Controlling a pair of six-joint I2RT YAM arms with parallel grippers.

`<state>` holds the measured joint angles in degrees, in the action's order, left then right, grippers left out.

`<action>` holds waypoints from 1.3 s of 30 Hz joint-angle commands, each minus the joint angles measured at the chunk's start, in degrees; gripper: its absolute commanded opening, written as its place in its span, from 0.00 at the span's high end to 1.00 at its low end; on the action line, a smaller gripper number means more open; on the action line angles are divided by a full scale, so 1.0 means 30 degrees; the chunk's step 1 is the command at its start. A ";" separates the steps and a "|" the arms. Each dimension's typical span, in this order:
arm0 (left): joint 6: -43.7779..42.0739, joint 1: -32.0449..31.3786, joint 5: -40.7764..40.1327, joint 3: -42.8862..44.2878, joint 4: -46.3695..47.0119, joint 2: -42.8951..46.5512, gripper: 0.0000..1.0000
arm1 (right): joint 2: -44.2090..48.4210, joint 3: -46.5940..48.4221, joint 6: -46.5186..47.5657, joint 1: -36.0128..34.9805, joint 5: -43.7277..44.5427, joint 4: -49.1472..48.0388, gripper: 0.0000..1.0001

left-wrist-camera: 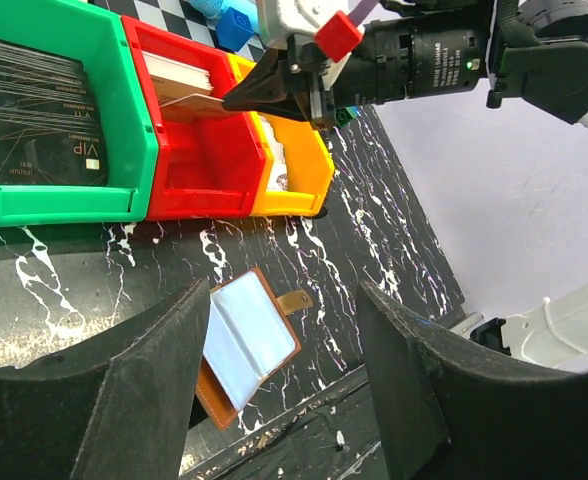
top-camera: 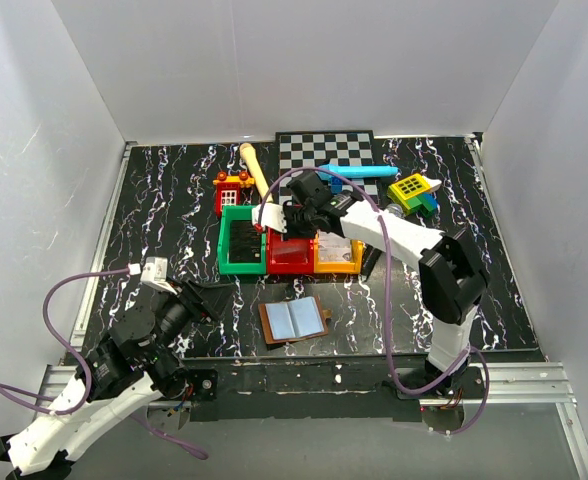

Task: Take the credit cards out of the card holder
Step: Place the credit card in the storage box.

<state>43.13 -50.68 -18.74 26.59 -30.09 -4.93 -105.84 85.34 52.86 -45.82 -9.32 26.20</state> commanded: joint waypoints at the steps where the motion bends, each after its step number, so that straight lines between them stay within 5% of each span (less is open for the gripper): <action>1: 0.0065 0.0134 -0.0403 -0.0221 -0.0401 -0.0056 0.40 | -0.0606 0.1025 0.0163 -0.0223 0.0821 0.0496 0.99; 39: 0.0065 0.0134 -0.0227 -0.0631 0.0185 -0.1228 0.39 | -0.3830 0.3077 -0.0364 -0.0282 0.1174 0.1112 0.99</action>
<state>43.59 -50.68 -18.94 25.06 -30.00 -7.68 -116.11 92.07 52.53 -46.63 -5.28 28.71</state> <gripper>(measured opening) 0.608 0.021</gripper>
